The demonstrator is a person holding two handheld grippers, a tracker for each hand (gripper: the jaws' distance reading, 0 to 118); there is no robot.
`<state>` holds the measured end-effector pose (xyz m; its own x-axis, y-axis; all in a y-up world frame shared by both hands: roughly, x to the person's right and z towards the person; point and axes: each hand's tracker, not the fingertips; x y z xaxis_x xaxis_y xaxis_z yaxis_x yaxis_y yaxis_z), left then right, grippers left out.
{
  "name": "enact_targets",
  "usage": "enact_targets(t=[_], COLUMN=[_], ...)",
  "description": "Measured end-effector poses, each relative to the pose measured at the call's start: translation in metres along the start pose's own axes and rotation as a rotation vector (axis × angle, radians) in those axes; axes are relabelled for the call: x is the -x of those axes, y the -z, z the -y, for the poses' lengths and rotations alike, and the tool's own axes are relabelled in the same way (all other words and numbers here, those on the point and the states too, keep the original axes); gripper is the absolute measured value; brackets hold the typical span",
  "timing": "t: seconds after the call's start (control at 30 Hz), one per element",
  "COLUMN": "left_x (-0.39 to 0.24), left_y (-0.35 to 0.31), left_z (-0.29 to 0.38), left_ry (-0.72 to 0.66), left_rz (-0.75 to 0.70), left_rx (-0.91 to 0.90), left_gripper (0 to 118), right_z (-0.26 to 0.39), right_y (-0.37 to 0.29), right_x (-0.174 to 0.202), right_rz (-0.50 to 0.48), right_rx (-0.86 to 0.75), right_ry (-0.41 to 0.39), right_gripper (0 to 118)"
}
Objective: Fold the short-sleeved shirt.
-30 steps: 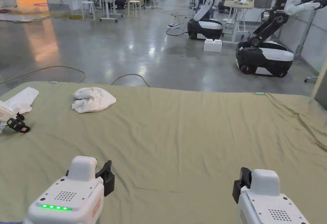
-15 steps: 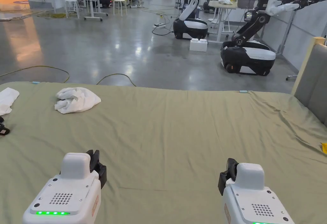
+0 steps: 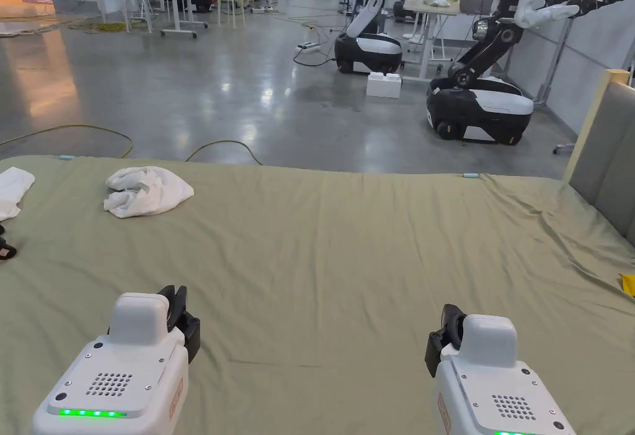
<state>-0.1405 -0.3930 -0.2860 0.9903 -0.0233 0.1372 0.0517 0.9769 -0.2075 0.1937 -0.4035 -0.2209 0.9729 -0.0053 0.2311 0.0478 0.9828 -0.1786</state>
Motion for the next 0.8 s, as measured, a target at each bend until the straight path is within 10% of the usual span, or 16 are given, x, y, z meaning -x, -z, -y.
enact_targets(t=[0.3, 0.47, 0.67, 0.8], left_x=[0.002, 0.004, 0.008, 0.01], left_y=[0.0, 0.0, -0.001, -0.004], left_z=[0.002, 0.003, 0.007, 0.009], left_ry=[0.001, -0.019, -0.049, -0.047], left_rz=[-0.015, -0.028, -0.032, -0.011], left_rx=[-0.006, -0.013, -0.005, -0.018], left_gripper=[13, 56, 98, 100], right_z=[0.002, 0.004, 0.011, 0.011], right_y=[0.0, 0.001, 0.0, -0.002], right_x=[0.0, -0.001, 0.001, 0.001], right_rz=[0.004, 0.003, 0.042, 0.056], right_rx=[0.0, 0.017, 0.01, -0.003], right_ry=[-0.009, -0.017, -0.043, -0.032], right_gripper=[1, 77, 114, 115])
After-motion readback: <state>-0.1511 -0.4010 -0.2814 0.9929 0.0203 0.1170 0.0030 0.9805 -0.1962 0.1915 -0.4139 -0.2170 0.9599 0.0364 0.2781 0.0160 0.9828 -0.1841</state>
